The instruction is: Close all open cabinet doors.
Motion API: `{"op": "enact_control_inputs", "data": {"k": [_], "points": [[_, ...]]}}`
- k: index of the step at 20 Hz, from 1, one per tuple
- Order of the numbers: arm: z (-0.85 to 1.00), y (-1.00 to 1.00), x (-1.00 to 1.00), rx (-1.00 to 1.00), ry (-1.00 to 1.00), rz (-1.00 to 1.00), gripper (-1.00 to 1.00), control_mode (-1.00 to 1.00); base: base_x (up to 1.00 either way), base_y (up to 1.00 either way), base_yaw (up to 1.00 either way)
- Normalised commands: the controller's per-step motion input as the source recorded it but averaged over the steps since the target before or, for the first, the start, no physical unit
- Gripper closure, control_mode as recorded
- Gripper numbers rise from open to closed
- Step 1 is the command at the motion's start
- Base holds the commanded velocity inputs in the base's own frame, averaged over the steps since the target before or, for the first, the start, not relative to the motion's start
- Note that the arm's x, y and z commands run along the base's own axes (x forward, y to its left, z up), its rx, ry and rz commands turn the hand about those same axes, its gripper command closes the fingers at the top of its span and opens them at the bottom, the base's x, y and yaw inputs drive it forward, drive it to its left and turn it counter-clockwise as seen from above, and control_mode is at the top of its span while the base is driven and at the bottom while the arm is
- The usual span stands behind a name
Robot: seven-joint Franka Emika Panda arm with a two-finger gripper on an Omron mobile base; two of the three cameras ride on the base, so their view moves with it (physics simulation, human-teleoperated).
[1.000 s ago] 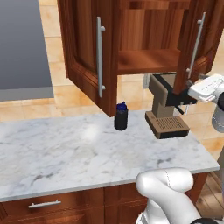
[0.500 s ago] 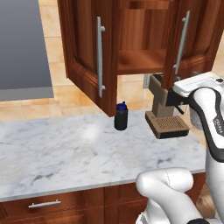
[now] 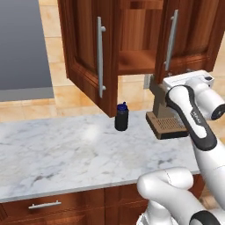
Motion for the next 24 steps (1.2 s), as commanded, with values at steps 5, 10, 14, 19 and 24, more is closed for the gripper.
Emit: {"op": "enact_control_inputs", "data": {"k": [5, 10, 14, 19, 24], "points": [[0.1, 0.01, 0.26, 0.0, 0.0, -0.08, -1.0, -1.0, 0.0, 0.0, 0.0], [0.14, 0.0, 0.19, 0.0, 0.0, -0.08, -1.0, -1.0, 0.0, 0.0, 0.0], [0.13, 0.0, 0.15, 0.0, 0.0, -0.09, -1.0, -1.0, 0.0, 0.0, 0.0], [0.19, 0.0, 0.09, 0.0, 0.01, -0.05, -1.0, -1.0, 0.0, 0.0, 0.0], [0.21, 0.0, 0.03, 0.0, 0.08, -0.03, -1.0, -1.0, 0.0, 0.0, 0.0]]}}
